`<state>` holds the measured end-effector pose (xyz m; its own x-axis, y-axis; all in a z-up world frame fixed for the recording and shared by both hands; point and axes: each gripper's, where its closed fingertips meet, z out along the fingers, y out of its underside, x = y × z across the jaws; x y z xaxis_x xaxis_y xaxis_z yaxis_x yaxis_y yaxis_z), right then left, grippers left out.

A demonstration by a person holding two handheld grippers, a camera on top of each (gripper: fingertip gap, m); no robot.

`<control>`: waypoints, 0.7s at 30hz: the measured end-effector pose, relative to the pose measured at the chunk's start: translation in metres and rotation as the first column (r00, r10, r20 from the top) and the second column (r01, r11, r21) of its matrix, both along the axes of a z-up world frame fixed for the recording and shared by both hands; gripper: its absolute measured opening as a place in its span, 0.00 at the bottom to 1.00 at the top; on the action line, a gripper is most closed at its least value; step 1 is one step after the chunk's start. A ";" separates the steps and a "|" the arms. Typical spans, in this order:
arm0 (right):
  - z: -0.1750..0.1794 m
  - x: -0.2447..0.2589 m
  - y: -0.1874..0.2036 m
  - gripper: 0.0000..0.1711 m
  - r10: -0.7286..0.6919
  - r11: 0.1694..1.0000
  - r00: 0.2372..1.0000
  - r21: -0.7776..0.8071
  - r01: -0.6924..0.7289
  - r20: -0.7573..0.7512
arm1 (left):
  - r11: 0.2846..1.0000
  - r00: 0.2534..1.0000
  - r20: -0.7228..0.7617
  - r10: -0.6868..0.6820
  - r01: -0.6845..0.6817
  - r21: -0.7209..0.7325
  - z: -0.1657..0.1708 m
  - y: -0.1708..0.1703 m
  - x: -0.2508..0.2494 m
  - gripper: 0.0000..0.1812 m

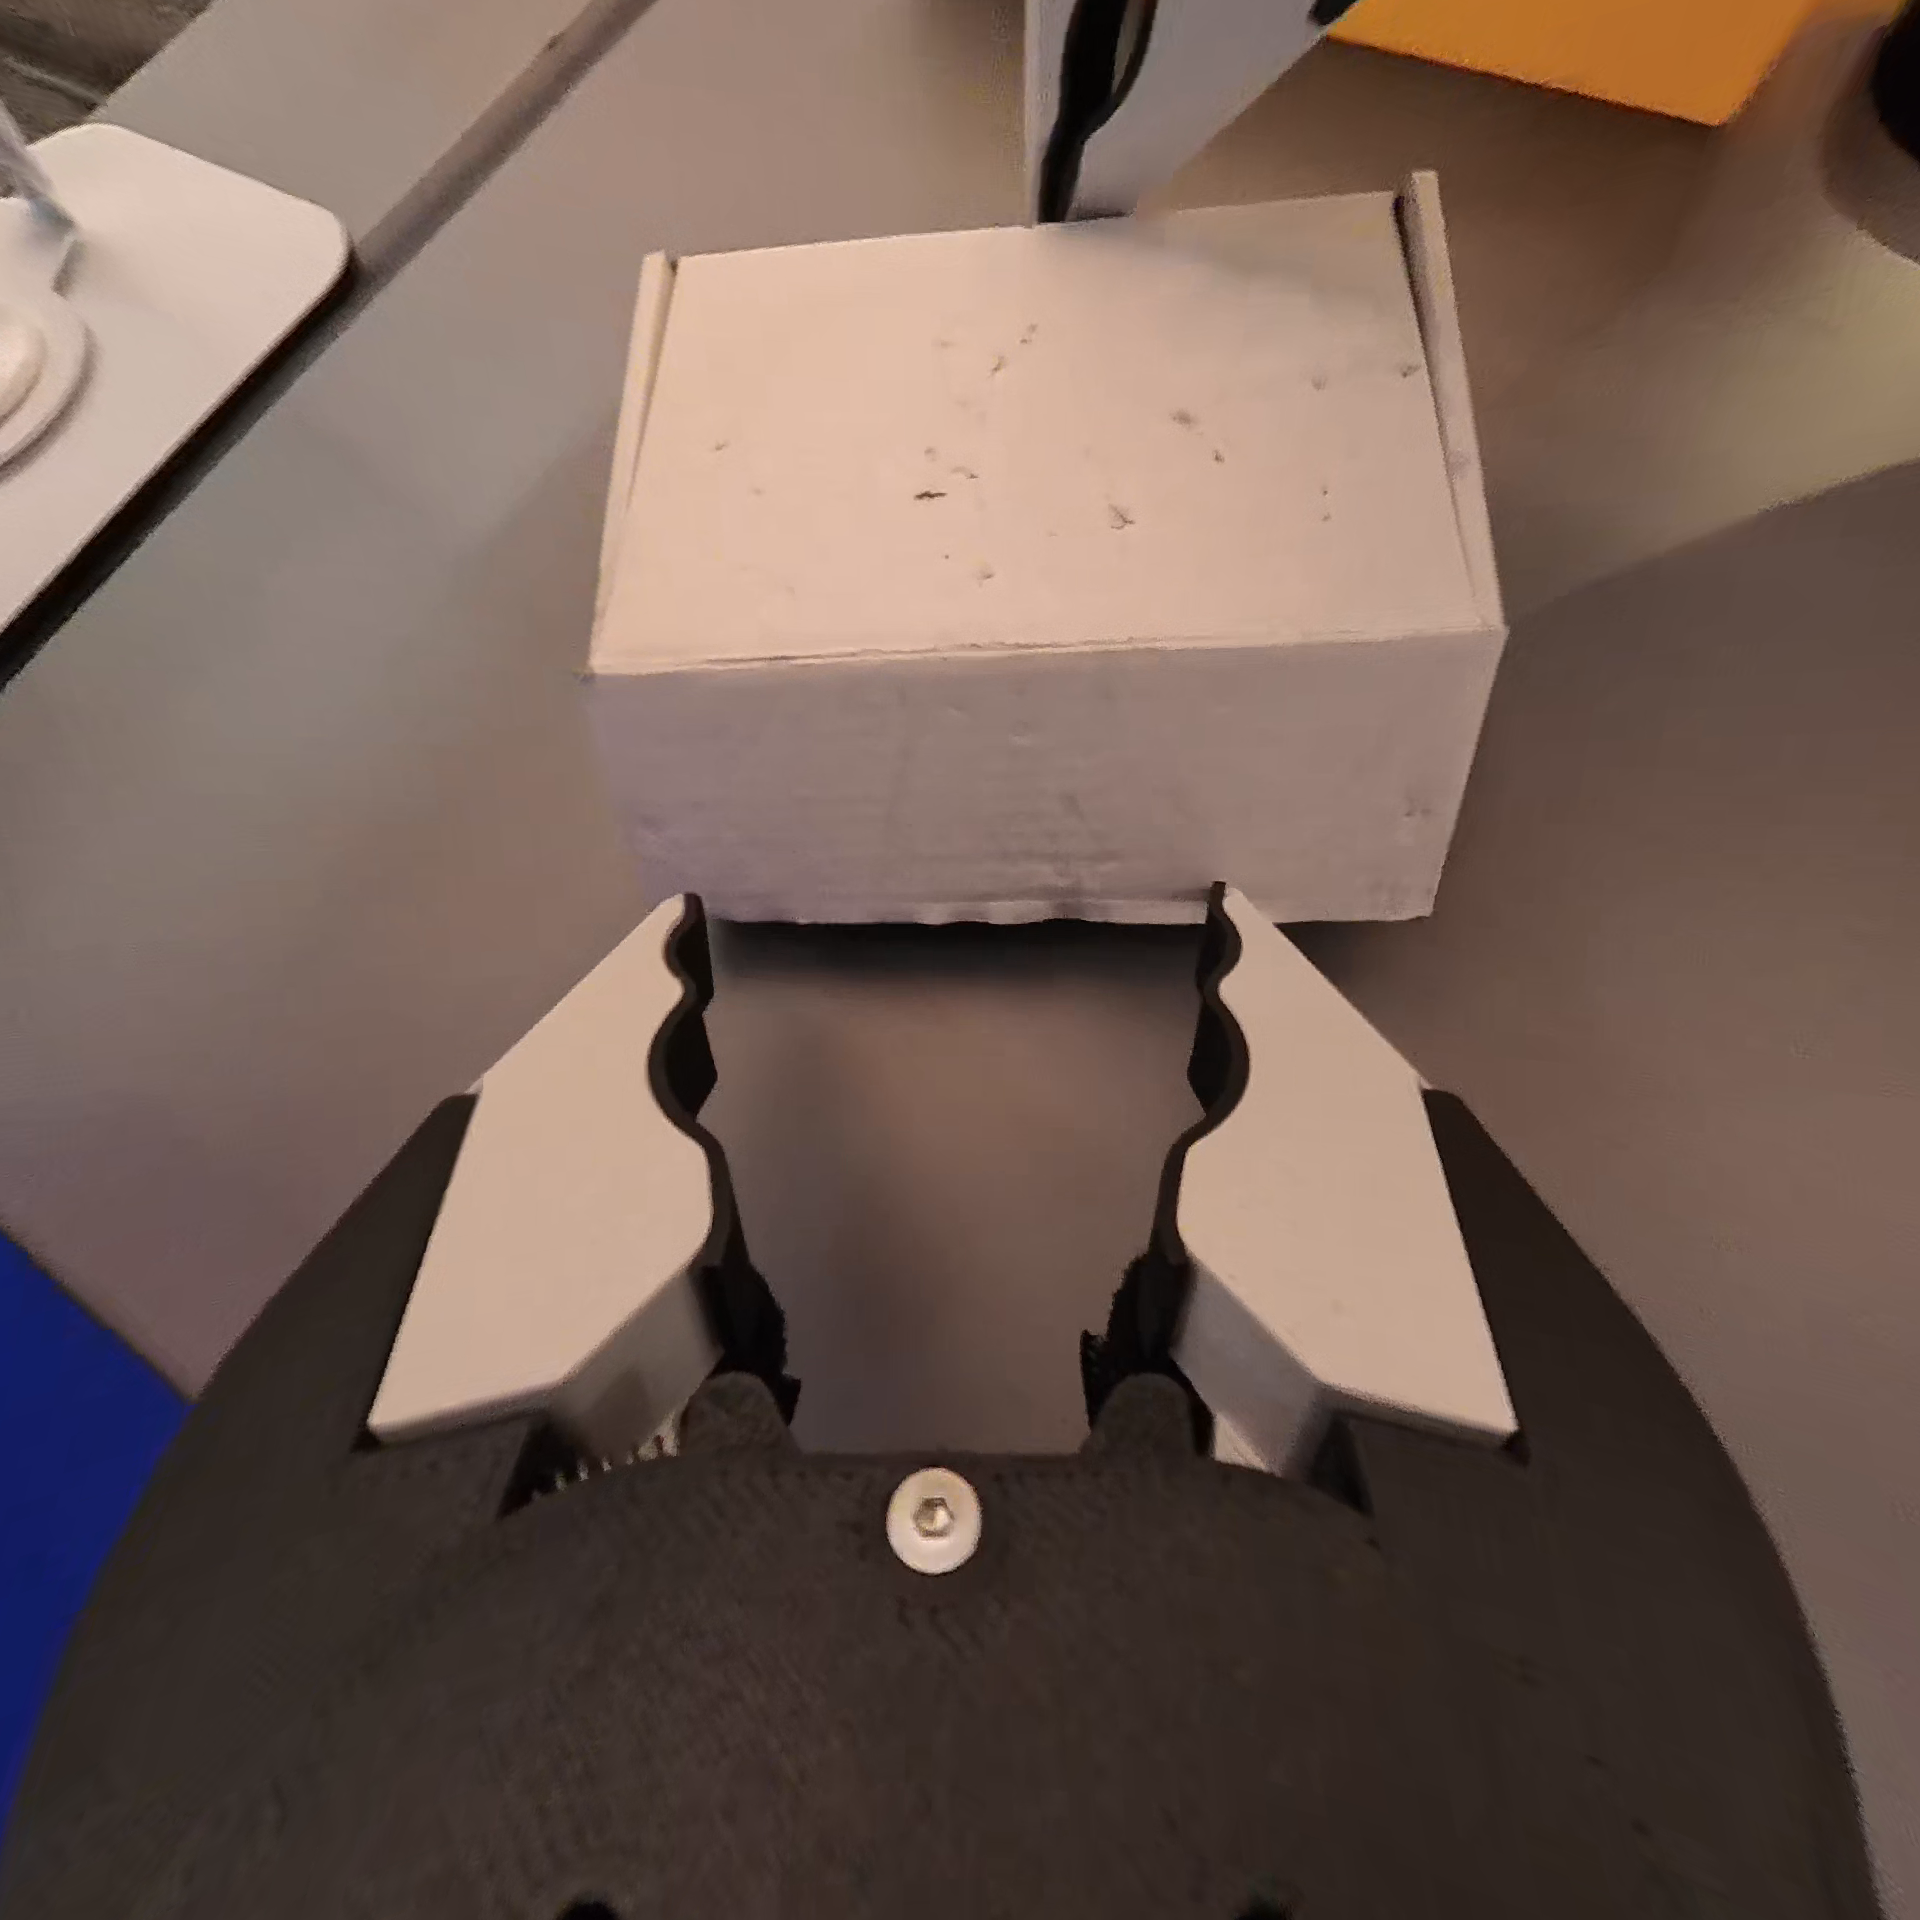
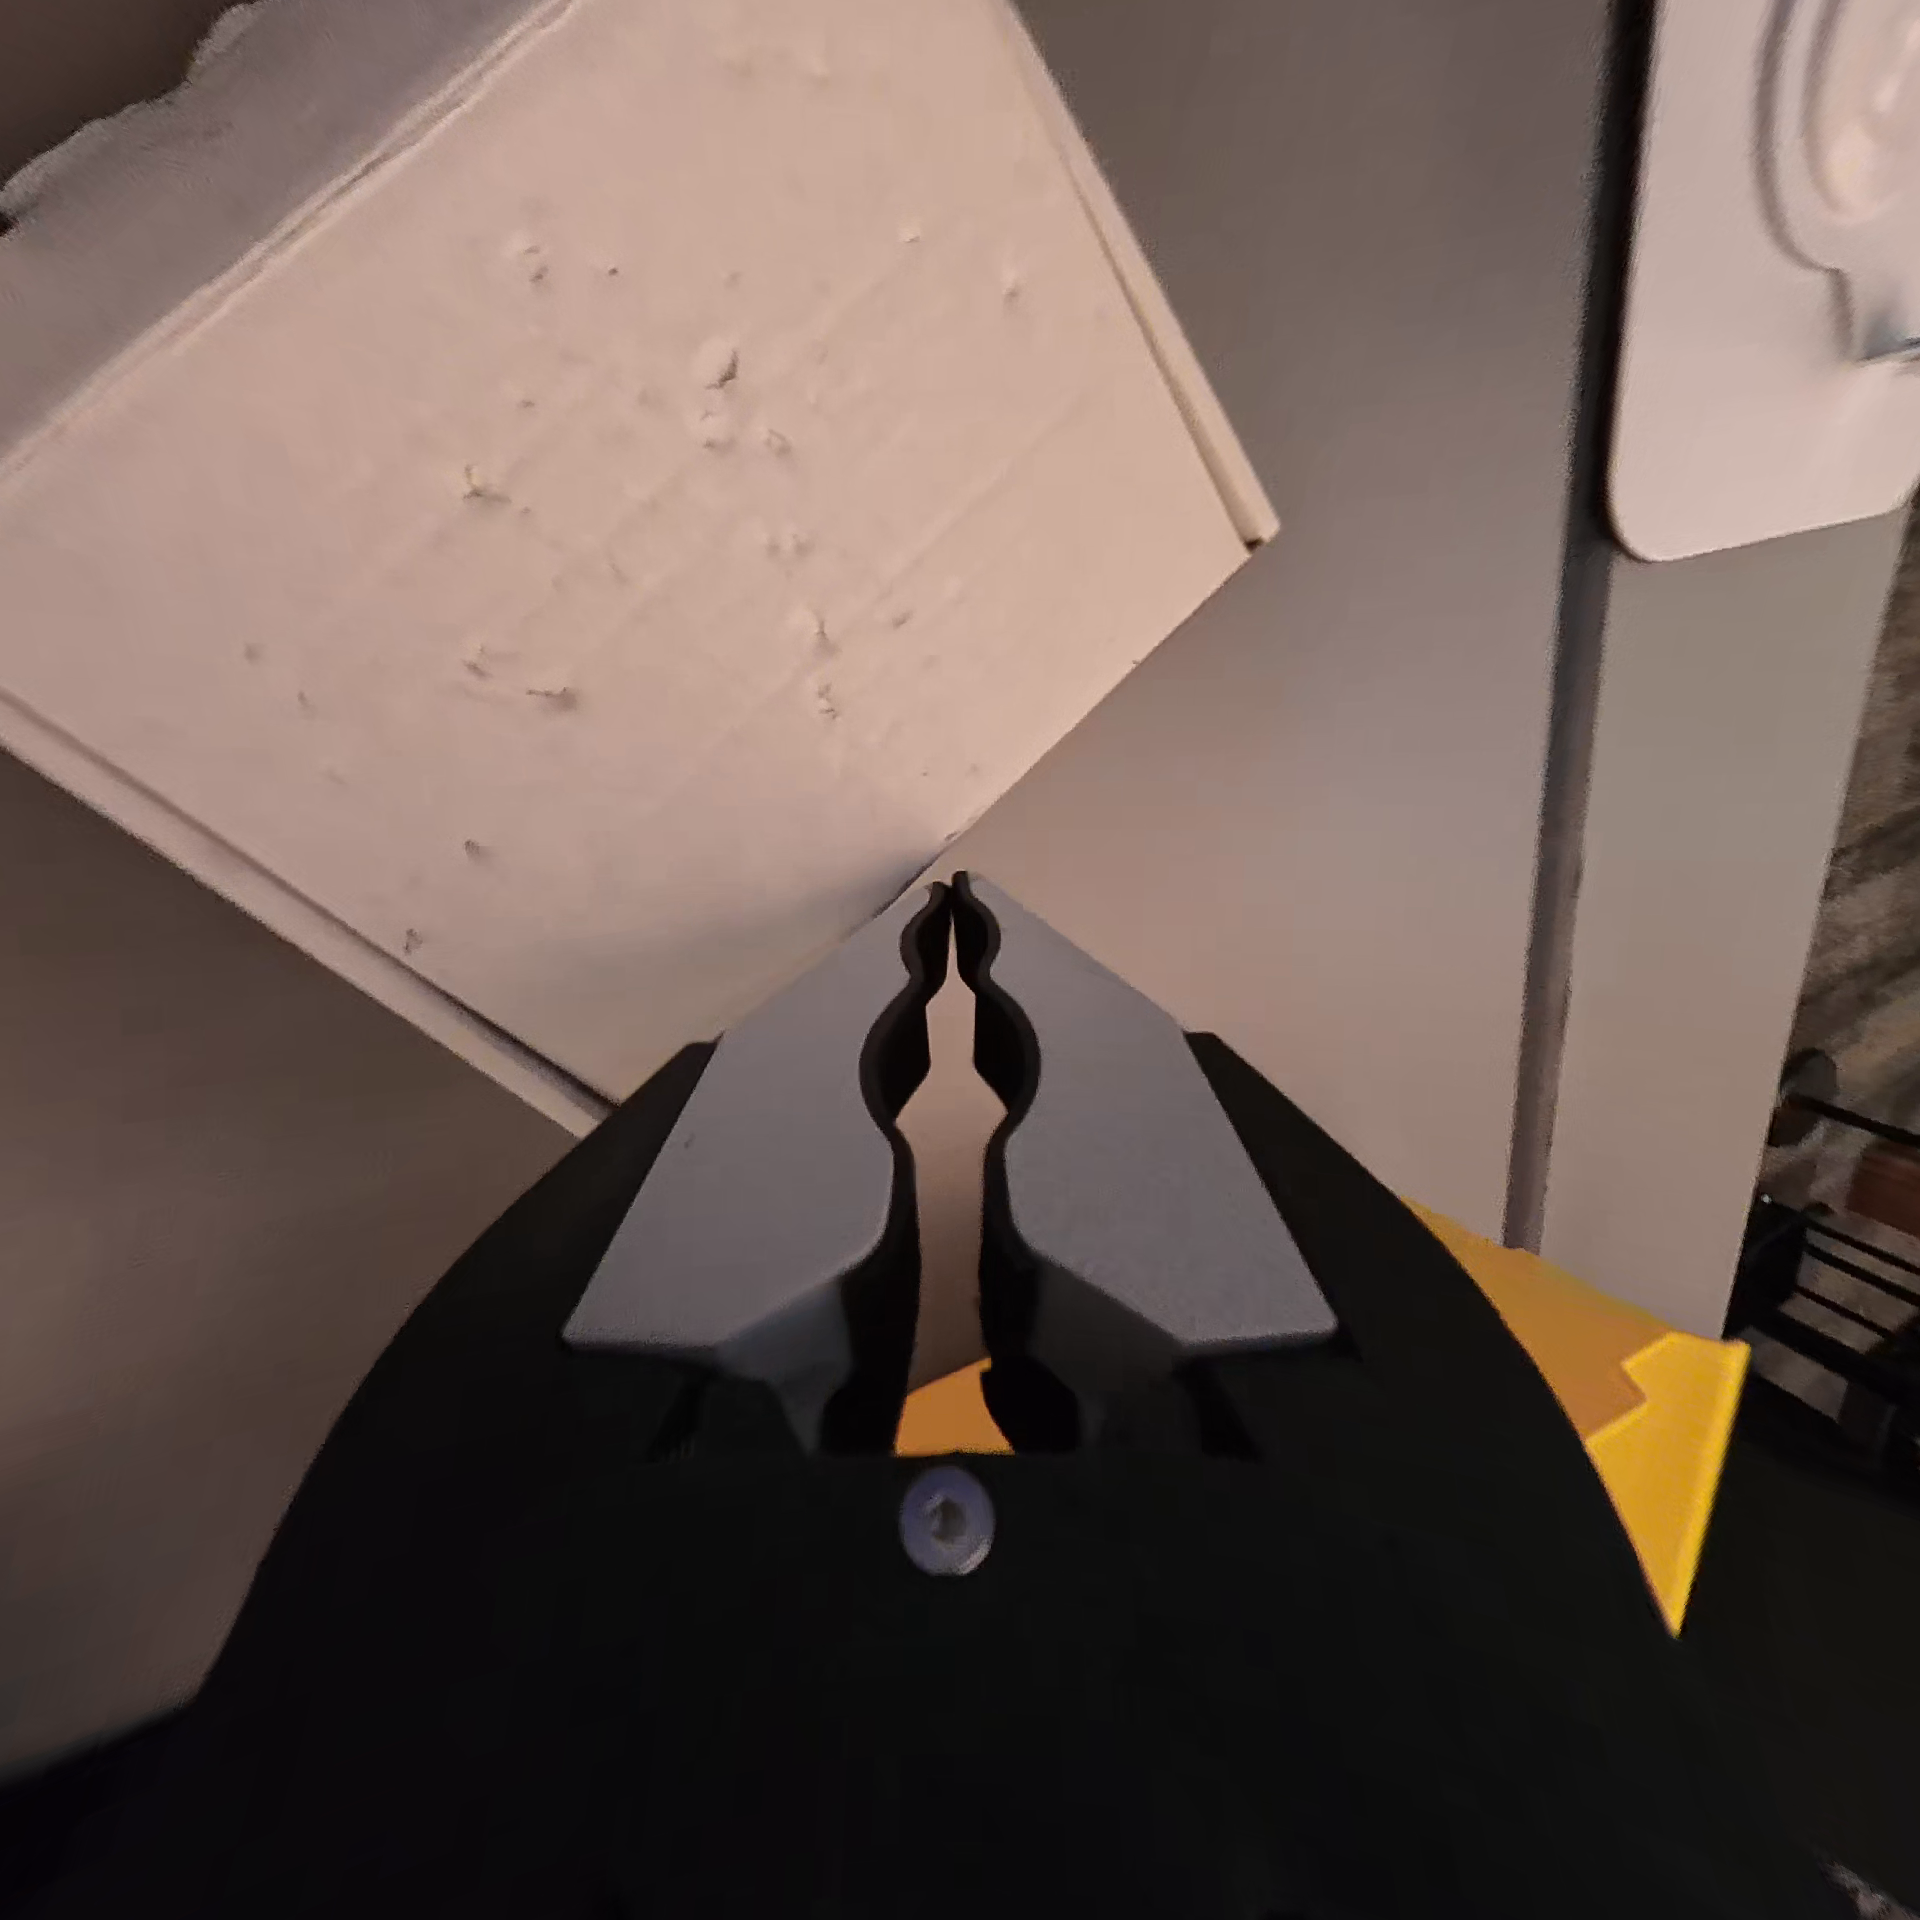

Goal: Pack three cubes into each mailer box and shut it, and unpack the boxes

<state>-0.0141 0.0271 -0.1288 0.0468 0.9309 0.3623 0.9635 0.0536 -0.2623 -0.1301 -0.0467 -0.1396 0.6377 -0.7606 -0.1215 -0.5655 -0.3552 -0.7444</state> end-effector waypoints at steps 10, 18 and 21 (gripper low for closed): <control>-0.015 0.026 -0.054 0.06 0.061 0.957 0.994 -0.287 -0.032 0.091 | 0.982 0.979 -0.081 -0.189 0.185 -0.045 -0.002 -0.035 0.015 0.51; -0.016 0.020 -0.069 0.16 0.152 0.932 0.988 -0.338 -0.130 0.040 | 0.973 0.948 -0.251 -0.198 0.159 -0.170 -0.019 -0.043 -0.001 0.53; -0.016 0.019 -0.069 0.16 0.152 0.939 0.987 -0.320 -0.130 0.045 | 0.969 0.936 -0.285 -0.207 0.157 -0.189 -0.019 -0.041 -0.003 0.56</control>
